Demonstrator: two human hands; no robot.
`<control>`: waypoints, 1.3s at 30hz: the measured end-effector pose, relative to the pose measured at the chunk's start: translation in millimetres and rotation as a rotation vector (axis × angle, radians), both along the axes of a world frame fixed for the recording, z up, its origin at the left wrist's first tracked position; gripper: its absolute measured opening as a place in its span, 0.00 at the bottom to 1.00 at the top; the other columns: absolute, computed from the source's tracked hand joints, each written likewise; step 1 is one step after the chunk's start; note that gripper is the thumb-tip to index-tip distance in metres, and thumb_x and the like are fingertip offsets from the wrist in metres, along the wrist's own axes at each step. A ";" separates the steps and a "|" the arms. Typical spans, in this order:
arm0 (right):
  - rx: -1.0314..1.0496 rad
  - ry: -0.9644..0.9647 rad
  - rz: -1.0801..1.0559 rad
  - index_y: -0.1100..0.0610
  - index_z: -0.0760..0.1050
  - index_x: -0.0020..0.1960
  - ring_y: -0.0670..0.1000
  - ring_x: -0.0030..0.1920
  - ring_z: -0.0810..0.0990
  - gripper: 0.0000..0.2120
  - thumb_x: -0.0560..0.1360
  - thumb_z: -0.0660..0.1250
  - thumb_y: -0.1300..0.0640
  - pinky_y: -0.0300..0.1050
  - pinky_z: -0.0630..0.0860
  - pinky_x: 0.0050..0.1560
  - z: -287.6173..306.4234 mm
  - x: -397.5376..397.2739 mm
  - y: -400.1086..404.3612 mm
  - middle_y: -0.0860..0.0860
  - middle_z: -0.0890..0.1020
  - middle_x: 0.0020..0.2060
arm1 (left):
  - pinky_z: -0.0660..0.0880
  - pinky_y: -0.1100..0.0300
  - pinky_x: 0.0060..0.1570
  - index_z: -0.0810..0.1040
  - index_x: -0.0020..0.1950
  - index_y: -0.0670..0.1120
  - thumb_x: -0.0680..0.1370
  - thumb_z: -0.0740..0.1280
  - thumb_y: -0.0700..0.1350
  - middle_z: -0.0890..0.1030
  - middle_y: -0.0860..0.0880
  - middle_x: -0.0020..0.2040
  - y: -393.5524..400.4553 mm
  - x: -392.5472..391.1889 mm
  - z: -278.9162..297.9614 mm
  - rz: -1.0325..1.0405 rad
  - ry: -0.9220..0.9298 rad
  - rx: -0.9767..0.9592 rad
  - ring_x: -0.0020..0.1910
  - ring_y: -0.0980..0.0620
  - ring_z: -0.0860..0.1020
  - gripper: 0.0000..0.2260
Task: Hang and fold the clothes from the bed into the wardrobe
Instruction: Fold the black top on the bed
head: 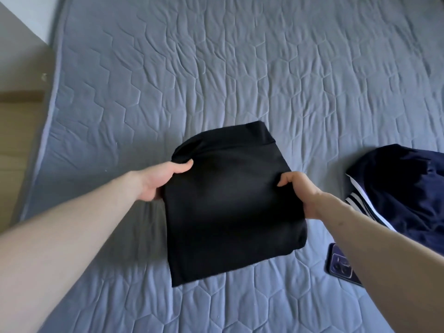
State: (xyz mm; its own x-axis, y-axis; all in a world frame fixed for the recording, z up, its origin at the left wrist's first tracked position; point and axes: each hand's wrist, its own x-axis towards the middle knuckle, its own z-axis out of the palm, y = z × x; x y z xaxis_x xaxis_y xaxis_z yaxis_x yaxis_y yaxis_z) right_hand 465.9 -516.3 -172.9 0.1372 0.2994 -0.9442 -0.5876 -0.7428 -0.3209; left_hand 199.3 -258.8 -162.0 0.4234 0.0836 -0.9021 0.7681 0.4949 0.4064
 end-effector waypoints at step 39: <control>-0.036 -1.041 0.264 0.43 0.65 0.76 0.52 0.74 0.68 0.38 0.72 0.65 0.27 0.59 0.64 0.75 -0.2 -102.3 -46.6 0.46 0.71 0.72 | 0.65 0.54 0.70 0.61 0.80 0.55 0.67 0.68 0.65 0.66 0.53 0.78 -75.1 -42.7 -9.0 -0.372 0.034 0.624 0.75 0.51 0.66 0.43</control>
